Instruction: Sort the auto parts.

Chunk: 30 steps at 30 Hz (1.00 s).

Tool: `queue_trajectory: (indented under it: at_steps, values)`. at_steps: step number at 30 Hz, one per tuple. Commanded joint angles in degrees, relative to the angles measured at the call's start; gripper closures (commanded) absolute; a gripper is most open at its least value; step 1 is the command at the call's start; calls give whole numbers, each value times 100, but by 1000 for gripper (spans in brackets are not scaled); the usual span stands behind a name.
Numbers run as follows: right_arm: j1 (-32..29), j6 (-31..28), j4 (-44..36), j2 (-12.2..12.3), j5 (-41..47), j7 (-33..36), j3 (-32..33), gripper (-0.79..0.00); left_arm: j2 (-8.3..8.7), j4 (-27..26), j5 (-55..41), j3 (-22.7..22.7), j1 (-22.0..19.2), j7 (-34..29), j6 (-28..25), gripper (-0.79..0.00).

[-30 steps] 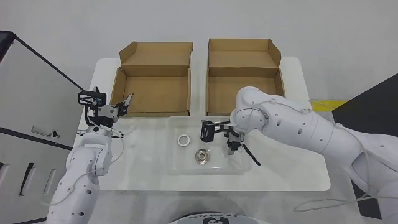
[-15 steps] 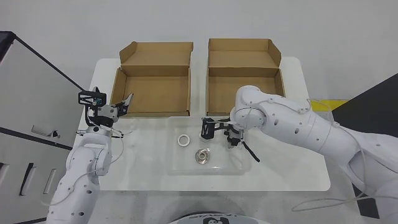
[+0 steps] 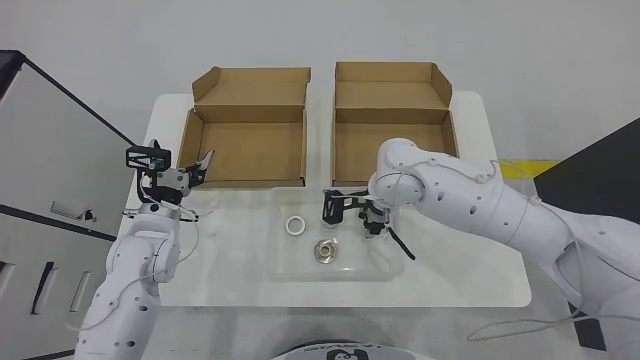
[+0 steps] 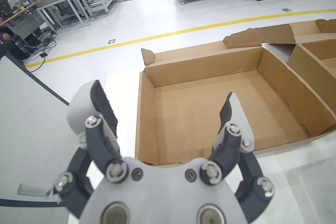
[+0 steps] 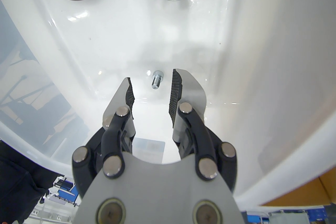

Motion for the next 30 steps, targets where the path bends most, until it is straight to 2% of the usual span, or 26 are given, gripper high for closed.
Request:
queue_trajectory:
  at_steps: [1,10,17,20,24,30]
  values:
    - [-5,9,4,-5,9,9,0,-336,0,0,0,0,0,0,0,-785]
    - [-13,69,28,-16,34,69,0,-314,0,0,0,0,0,0,0,-785]
    - [-24,95,33,-16,55,95,0,-268,0,0,0,0,0,0,0,-785]
    - [-29,107,34,-15,71,107,0,-191,0,0,0,0,0,0,0,-785]
    - [-45,102,48,-15,64,102,0,0,0,0,0,0,0,0,0,-785]
    - [-24,122,16,-10,119,122,0,0,0,0,0,0,0,0,0,-785]
